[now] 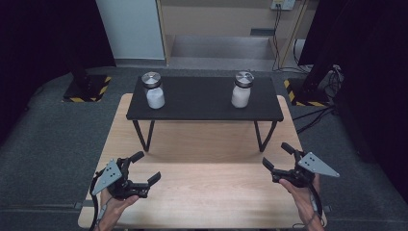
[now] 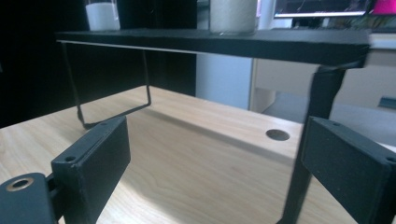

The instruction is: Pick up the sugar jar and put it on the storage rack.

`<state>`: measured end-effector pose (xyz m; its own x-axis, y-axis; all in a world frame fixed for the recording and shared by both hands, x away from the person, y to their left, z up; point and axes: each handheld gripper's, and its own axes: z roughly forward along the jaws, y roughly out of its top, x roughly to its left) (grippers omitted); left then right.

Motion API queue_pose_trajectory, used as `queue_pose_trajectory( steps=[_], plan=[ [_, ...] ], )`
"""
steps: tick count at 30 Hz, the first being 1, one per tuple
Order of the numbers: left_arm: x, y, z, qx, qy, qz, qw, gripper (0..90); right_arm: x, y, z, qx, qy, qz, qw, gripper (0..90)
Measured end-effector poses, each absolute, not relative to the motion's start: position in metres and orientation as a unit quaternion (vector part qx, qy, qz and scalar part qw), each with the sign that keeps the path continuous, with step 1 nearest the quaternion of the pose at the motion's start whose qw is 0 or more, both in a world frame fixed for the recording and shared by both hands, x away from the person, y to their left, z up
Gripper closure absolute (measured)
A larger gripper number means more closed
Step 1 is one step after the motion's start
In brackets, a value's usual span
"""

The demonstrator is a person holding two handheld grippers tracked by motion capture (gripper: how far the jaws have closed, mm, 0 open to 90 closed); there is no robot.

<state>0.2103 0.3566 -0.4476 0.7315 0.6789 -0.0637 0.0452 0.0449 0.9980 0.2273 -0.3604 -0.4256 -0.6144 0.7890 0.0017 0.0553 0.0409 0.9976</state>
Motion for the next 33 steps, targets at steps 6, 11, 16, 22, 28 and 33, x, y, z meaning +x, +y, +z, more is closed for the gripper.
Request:
queue_pose_trajectory(
  steps=[6,11,16,22,28,33],
  plan=[
    [0.209,0.357,-0.447,0.645,0.283,0.244,0.667,0.7,0.217,-0.372,-0.433,0.331,0.643,0.620,0.304,5.9],
    [0.207,0.357,-0.448,0.640,0.287,0.250,0.668,0.0,0.214,-0.376,-0.436,0.339,0.636,0.622,0.307,3.3],
    [0.206,0.359,-0.448,0.636,0.291,0.251,0.669,0.0,0.215,-0.374,-0.438,0.331,0.640,0.624,0.304,2.6],
    [0.206,0.360,-0.448,0.635,0.292,0.252,0.669,0.0,0.215,-0.374,-0.440,0.328,0.637,0.629,0.302,2.1],
    [0.207,0.359,-0.448,0.638,0.293,0.251,0.666,0.0,0.216,-0.374,-0.441,0.327,0.639,0.628,0.300,2.0],
    [0.207,0.358,-0.448,0.641,0.292,0.252,0.664,0.0,0.215,-0.375,-0.441,0.328,0.637,0.629,0.300,2.2]
  ],
)
